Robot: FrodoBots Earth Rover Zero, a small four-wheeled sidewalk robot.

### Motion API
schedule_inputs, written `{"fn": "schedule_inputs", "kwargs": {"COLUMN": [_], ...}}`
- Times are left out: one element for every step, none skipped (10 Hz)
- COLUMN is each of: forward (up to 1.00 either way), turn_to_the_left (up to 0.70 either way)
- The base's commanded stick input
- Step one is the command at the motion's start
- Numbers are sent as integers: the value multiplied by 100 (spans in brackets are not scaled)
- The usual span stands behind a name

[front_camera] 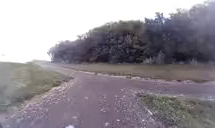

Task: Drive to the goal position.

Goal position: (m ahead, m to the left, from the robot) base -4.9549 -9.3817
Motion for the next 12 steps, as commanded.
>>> {"fn": "schedule_inputs", "kwargs": {"forward": [45,45,45,45,45,45,45,45,45,45,45,45], "turn_to_the_left": [0,0,0,0,0,0,0,0,0,-27,-27,-27]}}
